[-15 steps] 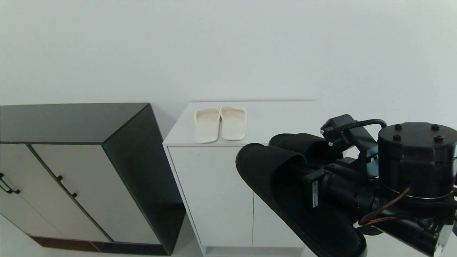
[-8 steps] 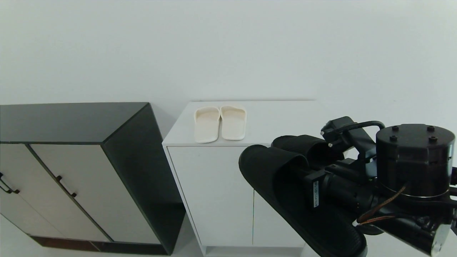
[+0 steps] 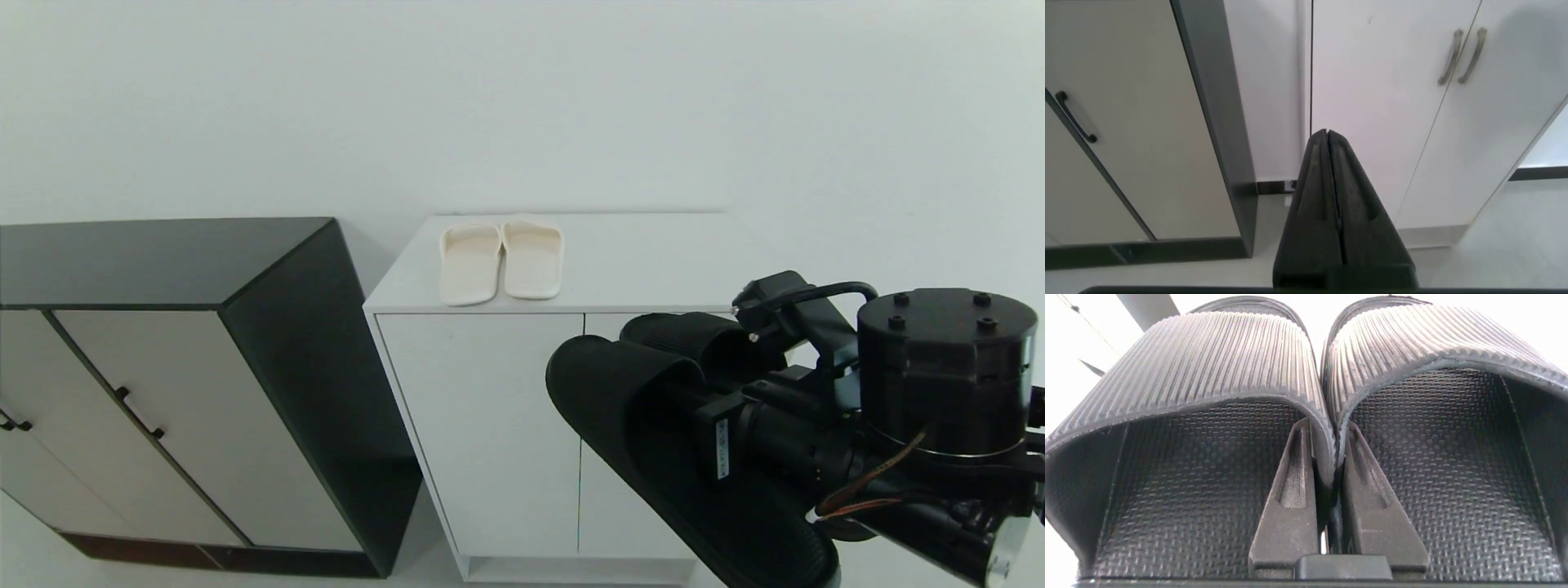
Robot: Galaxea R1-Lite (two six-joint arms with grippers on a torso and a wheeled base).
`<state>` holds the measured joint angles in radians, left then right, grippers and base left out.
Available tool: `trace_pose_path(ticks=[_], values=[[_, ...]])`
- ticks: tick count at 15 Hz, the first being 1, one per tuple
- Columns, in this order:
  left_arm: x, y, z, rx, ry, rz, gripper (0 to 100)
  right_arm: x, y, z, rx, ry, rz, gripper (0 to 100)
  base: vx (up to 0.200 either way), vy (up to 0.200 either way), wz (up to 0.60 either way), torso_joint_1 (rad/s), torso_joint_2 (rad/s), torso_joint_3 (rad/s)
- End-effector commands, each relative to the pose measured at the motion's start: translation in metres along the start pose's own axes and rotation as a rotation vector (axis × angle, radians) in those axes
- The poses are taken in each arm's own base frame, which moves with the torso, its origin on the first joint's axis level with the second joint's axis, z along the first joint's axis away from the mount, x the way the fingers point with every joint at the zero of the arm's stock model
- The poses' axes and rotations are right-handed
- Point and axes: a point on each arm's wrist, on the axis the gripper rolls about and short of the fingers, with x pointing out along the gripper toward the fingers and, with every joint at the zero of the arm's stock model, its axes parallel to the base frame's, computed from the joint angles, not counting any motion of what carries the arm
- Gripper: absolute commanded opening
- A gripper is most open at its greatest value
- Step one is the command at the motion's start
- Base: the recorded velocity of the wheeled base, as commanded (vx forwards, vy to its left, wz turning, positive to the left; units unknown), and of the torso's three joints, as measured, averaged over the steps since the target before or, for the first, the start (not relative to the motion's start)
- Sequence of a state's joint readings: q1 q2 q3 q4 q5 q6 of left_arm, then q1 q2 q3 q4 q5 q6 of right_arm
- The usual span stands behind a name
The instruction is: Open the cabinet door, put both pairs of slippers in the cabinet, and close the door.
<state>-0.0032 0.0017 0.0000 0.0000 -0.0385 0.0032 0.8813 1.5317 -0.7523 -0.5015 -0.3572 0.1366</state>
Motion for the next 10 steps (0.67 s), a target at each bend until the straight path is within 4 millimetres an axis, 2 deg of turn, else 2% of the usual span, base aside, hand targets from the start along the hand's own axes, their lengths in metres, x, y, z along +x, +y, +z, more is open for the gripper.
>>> trace_pose_path(ticks=[1, 5, 6, 10], values=[[0.0000, 0.0000, 0.0000, 0.001, 0.000, 0.000, 0, 0.0004, 0.0001, -0.0020, -0.006, 0.007, 0.000, 0, 0.000, 0.000, 0.00, -0.212, 0.52, 0.310], [0.0001, 0.0000, 0.0000, 0.003, 0.001, 0.000, 0, 0.0001, -0.0006, -0.0060, -0.011, 0.020, -0.002, 0, 0.000, 0.000, 0.00, -0.210, 0.53, 0.314], [0.0001, 0.0000, 0.0000, 0.003, 0.001, 0.000, 100, 0.0001, -0.0006, -0.0062, -0.011, 0.020, -0.002, 0, 0.000, 0.000, 0.00, -0.183, 0.51, 0.320], [0.0001, 0.0000, 0.0000, 0.001, 0.001, 0.000, 100, 0.0000, -0.0008, -0.0076, -0.014, 0.024, -0.001, 0, 0.000, 0.000, 0.00, -0.176, 0.50, 0.315]])
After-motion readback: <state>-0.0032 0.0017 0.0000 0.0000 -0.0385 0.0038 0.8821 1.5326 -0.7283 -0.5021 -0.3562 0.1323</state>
